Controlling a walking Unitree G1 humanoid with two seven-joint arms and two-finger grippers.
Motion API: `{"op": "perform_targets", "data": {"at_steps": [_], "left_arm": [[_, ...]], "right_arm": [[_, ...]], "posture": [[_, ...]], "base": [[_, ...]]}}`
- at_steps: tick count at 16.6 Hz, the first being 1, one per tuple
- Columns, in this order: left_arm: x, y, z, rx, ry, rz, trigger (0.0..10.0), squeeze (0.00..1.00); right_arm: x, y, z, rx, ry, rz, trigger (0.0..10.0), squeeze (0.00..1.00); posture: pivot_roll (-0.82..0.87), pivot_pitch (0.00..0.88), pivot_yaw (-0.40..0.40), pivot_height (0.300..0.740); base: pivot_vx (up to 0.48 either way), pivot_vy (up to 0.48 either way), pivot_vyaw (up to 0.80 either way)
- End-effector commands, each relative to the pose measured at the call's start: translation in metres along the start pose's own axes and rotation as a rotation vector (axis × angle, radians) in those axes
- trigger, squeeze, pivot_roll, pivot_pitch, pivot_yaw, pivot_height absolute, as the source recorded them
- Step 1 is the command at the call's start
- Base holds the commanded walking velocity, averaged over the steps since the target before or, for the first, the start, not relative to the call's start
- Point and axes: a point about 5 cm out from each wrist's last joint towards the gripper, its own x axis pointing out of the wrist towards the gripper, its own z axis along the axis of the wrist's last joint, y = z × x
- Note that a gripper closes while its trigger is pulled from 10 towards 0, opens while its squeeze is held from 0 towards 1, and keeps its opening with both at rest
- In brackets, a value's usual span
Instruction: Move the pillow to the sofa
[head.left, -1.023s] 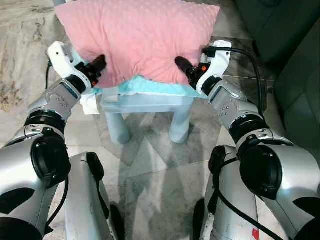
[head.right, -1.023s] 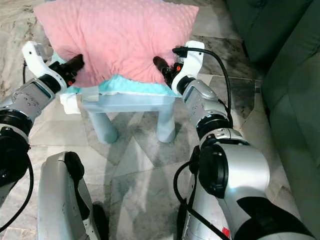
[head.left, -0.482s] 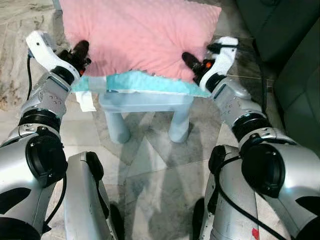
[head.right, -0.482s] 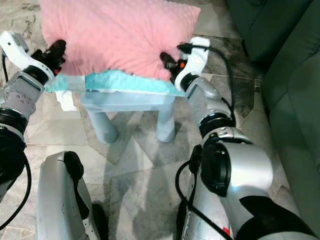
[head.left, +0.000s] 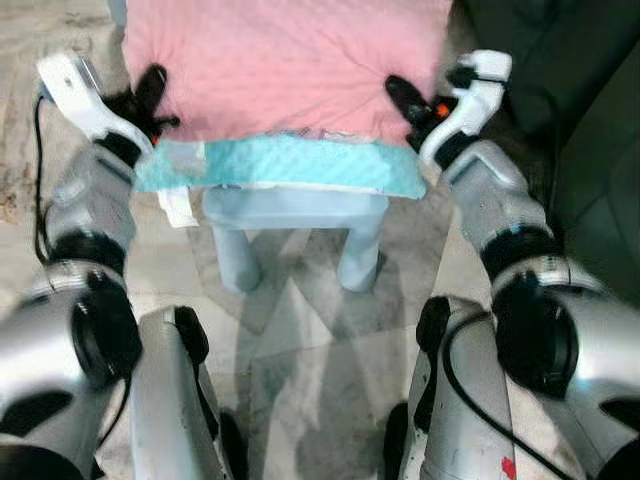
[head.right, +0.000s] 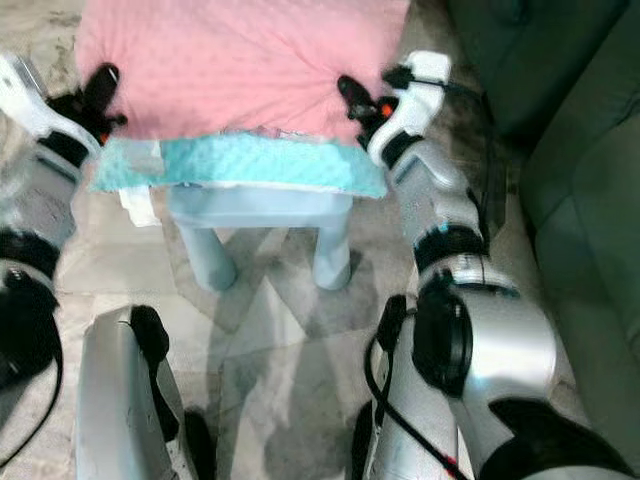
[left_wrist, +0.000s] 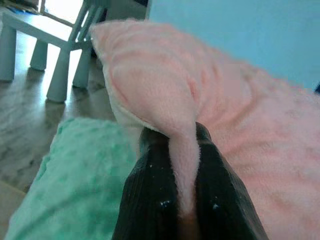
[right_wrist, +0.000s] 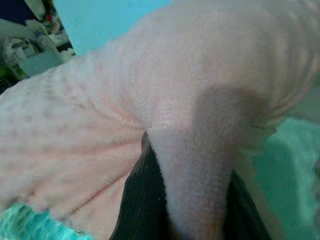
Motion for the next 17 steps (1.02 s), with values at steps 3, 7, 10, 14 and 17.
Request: {"op": "perform_targets", "data": {"at_steps": [3, 7, 10, 14, 17], "left_arm": [[-0.012, 0.004, -0.012, 0.048, -0.029, 0.016, 0.0, 0.00], [-0.036, 0.000, -0.043, 0.062, -0.017, 0.050, 0.0, 0.00], [-0.063, -0.013, -0.068, 0.030, 0.007, 0.074, 0.0, 0.00], [-0.111, -0.041, -0.096, -0.022, 0.144, 0.056, 0.0, 0.00], [-0.154, -0.052, -0.106, -0.037, 0.234, 0.075, 0.0, 0.00]], "right_arm": [[-0.026, -0.015, -0.002, -0.085, -0.065, -0.032, 0.0, 0.00], [-0.067, -0.015, -0.014, -0.136, -0.090, -0.118, 0.0, 0.00], [-0.098, 0.009, -0.031, -0.191, -0.060, -0.121, 0.0, 0.00], [-0.128, 0.017, -0.034, -0.227, 0.015, -0.150, 0.0, 0.00], [-0.158, 0.020, -0.036, -0.261, 0.081, -0.187, 0.0, 0.00]], "posture": [[-0.08, 0.000, -0.016, 0.339], [-0.10, 0.000, -0.008, 0.339], [-0.12, 0.000, 0.004, 0.339], [-0.11, 0.000, 0.003, 0.339], [-0.11, 0.000, 0.010, 0.339]], "base": [[0.000, 0.000, 0.00], [0.000, 0.000, 0.00], [0.000, 0.000, 0.00], [0.000, 0.000, 0.00], [0.000, 0.000, 0.00]]}}
